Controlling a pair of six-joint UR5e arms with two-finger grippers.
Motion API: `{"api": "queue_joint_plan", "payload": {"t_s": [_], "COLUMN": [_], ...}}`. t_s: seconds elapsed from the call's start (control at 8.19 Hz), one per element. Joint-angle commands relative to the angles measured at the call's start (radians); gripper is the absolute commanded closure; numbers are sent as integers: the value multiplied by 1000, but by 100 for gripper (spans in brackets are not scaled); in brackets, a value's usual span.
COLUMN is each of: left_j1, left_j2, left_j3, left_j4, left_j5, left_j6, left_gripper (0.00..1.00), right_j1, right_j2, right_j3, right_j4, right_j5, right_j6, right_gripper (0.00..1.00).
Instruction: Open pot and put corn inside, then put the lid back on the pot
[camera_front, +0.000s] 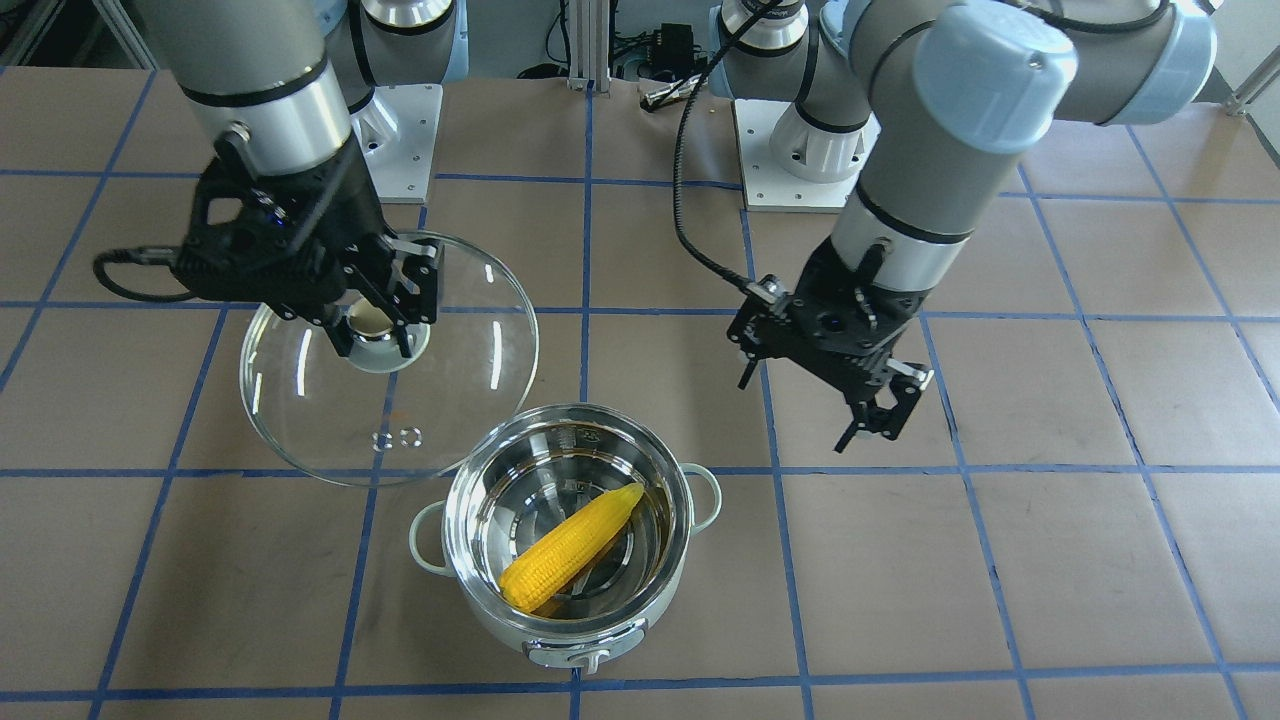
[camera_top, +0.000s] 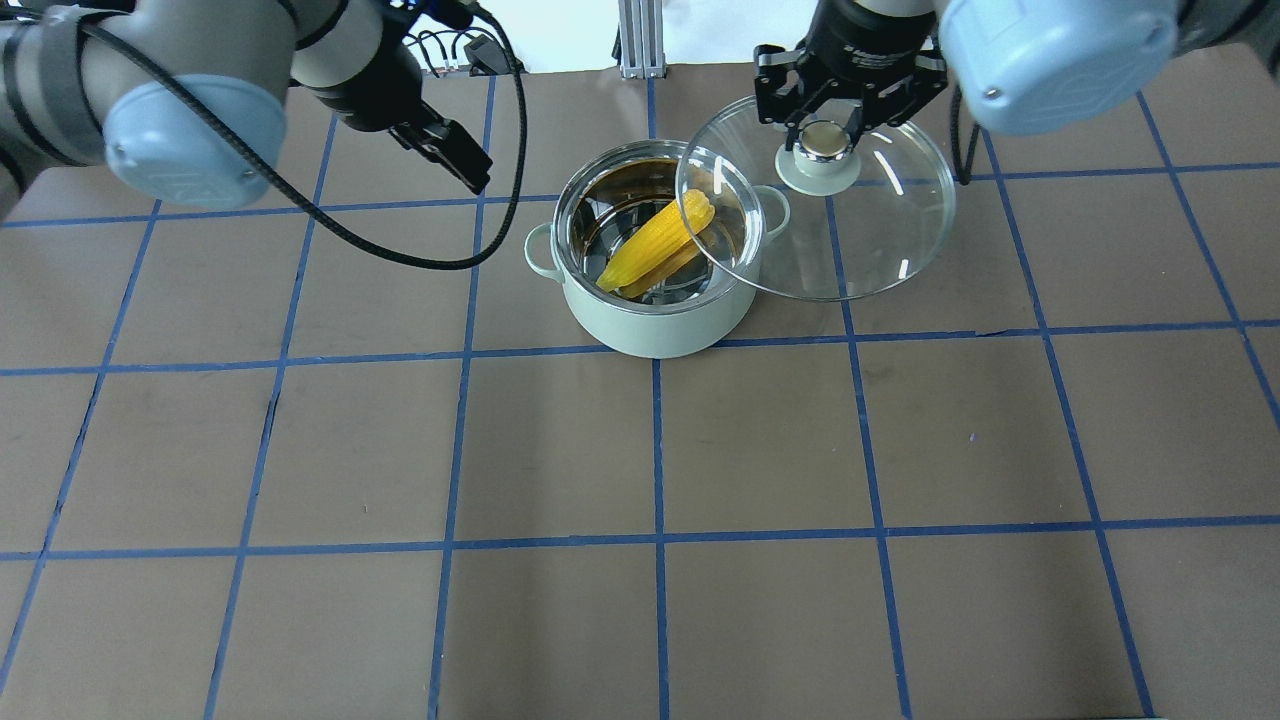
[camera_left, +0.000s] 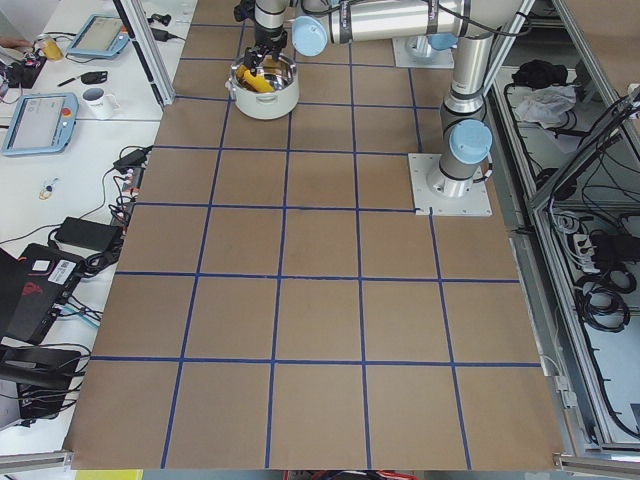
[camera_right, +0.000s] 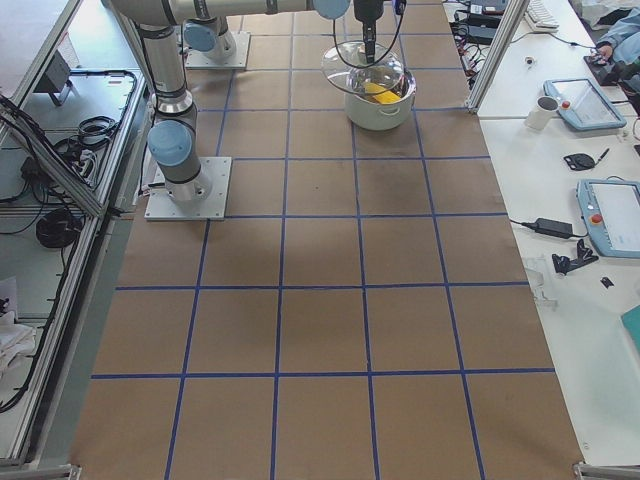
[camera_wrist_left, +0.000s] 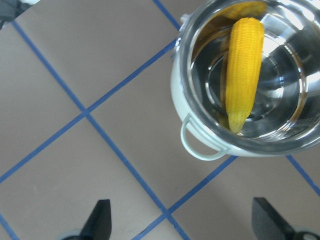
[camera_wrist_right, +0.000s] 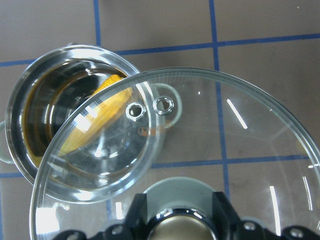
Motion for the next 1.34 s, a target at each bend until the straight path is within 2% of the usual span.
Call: {"api": "queue_joint_plan", "payload": {"t_s": [0.0, 0.24, 0.49, 0.73, 1.22], "left_j1": [75, 74, 74, 74, 71], "left_j2": [48, 102, 131, 151, 162], "left_j3": [1, 0, -2, -3, -20], "left_j4": [-108, -208, -240, -243, -240], "left_j5": [6, 7, 30, 151, 174], "left_j6": [-211, -447, -575, -579, -583], "left_gripper": [0, 0, 0, 0, 0], "right_j1": [139, 189, 190, 190, 190], "right_j2": [182, 261, 308, 319, 330], "right_j3": [-66, -67, -68, -68, -68], "right_j4": [-158, -248, -293, -296, -296], "right_j5": [-12, -9, -12, -30, -58], "right_j6": [158, 305, 304, 286, 274], "right_gripper": [68, 73, 73, 73, 73]}}
